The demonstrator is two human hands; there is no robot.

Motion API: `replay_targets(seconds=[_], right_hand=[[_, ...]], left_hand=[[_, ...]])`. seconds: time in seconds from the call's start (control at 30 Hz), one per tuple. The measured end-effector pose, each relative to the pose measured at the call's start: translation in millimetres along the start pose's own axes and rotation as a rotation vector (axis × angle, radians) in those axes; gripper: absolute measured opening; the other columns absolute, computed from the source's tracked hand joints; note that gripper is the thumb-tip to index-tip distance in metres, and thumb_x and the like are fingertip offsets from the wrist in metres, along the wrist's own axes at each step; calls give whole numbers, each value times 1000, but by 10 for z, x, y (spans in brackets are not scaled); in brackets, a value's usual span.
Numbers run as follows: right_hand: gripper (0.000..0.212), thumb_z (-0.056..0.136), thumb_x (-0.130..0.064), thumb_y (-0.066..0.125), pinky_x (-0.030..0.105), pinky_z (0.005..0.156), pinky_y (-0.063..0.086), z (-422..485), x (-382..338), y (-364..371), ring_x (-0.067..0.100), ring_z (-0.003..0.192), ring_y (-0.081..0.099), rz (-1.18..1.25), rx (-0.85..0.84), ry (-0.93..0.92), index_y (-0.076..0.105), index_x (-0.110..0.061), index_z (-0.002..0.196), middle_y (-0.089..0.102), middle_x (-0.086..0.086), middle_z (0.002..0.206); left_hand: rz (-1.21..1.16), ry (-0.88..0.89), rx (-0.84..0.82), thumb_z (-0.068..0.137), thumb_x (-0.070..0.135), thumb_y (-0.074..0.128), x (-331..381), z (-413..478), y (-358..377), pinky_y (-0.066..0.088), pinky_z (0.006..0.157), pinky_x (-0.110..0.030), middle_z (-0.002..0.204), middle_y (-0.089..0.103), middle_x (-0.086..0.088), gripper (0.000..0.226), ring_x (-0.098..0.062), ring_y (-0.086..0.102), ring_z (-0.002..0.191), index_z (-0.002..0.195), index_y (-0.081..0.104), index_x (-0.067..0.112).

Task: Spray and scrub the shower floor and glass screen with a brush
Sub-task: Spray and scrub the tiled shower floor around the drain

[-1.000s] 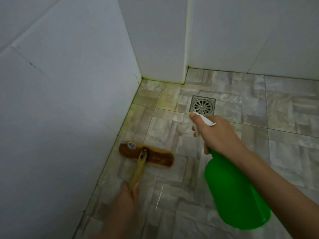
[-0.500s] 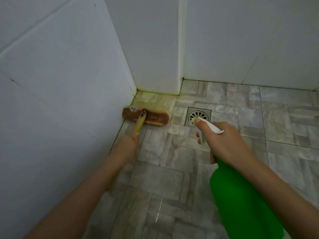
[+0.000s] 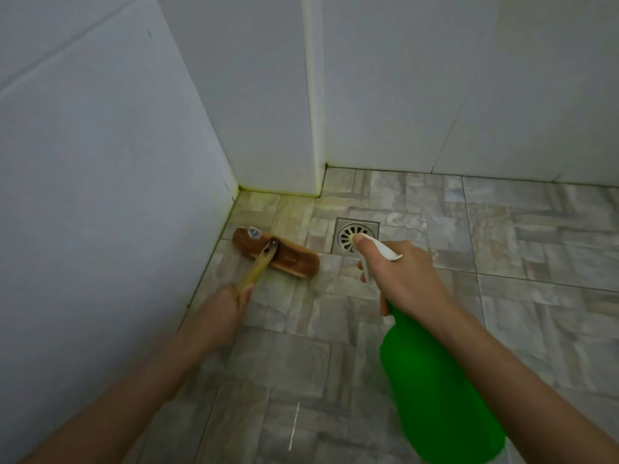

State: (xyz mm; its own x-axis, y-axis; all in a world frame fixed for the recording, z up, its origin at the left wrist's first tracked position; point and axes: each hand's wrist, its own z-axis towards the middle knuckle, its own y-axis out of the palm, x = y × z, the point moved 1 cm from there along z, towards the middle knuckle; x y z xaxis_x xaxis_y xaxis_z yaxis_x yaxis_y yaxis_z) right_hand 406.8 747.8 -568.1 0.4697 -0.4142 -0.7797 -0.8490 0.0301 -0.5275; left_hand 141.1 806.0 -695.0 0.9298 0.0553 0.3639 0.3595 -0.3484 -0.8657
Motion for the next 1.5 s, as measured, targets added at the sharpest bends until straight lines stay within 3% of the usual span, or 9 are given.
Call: replay_targets(seconds=[0.1, 0.27, 0.47, 0.67, 0.87, 1.0, 1.1, 1.33, 1.5], right_hand=[[63, 97, -53, 47, 38, 61, 55, 15, -35, 13, 15, 31, 57, 7, 4, 18, 66, 7, 92, 74, 18, 90], [62, 98, -51, 47, 31, 57, 50, -6, -69, 17, 15, 32, 57, 43, 32, 1, 67, 6, 90, 74, 20, 89], [67, 97, -56, 45, 30, 55, 50, -94, -6, -65, 16, 32, 59, 12, 47, 19, 64, 8, 90, 71, 19, 74], [66, 95, -57, 47, 40, 63, 55, -142, -1, -147, 20, 33, 60, 22, 61, 39, 66, 6, 91, 74, 18, 88], [66, 98, -53, 45, 28, 53, 44, -297, 156, -369, 17, 33, 59, -13, 121, 72, 66, 8, 85, 59, 7, 51], [67, 98, -54, 45, 37, 59, 53, -260, 190, -432, 18, 33, 59, 6, 156, 52, 67, 9, 86, 72, 19, 76], [64, 98, -54, 47, 26, 50, 51, -261, 216, -498, 17, 32, 58, 66, 196, 97, 70, 5, 86, 67, 6, 56], [59, 98, -54, 45, 18, 40, 41, -544, 439, -884, 12, 31, 55, 65, 248, 162, 72, -4, 84, 55, -12, 35], [62, 97, -56, 46, 26, 50, 45, -702, 549, -1080, 16, 35, 60, -14, 355, 170, 68, 2, 92, 68, 13, 60]], left_hand=[[-16, -37, 12, 101, 42, 28, 177, 370, -182, 43, 69, -31, 72, 57, -8, 49, -32, 60, 81, 73, 51, 9], [-129, -106, 19, 104, 34, 18, 724, 977, -306, 43, 91, -40, 120, 57, -28, 56, -38, 55, 110, 119, 53, -6], [41, 93, -74, 99, 51, 23, 833, 249, 248, 43, 62, -30, 82, 59, -5, 50, -22, 57, 72, 94, 53, 11], [50, 72, -24, 100, 48, 19, 1027, 630, 73, 38, 66, -30, 89, 59, -10, 58, -24, 52, 75, 98, 58, 5], [-67, 37, -96, 99, 47, 28, 797, -373, 510, 39, 58, -29, 71, 53, 0, 40, -18, 53, 64, 92, 49, 13], [-53, 48, -46, 99, 48, 27, 1005, -108, 508, 42, 64, -31, 81, 60, -9, 49, -27, 58, 73, 108, 52, 7], [-88, 11, -54, 99, 49, 23, 1399, 307, 494, 45, 76, -37, 108, 62, -21, 59, -37, 59, 96, 113, 55, 2], [-151, 103, -199, 99, 43, 31, 1317, -913, 932, 43, 65, -31, 79, 57, -3, 32, -25, 58, 75, 93, 47, 16], [-92, 270, -277, 99, 49, 29, 2006, -659, 1041, 46, 74, -36, 94, 61, -11, 42, -32, 61, 91, 104, 50, 13]])
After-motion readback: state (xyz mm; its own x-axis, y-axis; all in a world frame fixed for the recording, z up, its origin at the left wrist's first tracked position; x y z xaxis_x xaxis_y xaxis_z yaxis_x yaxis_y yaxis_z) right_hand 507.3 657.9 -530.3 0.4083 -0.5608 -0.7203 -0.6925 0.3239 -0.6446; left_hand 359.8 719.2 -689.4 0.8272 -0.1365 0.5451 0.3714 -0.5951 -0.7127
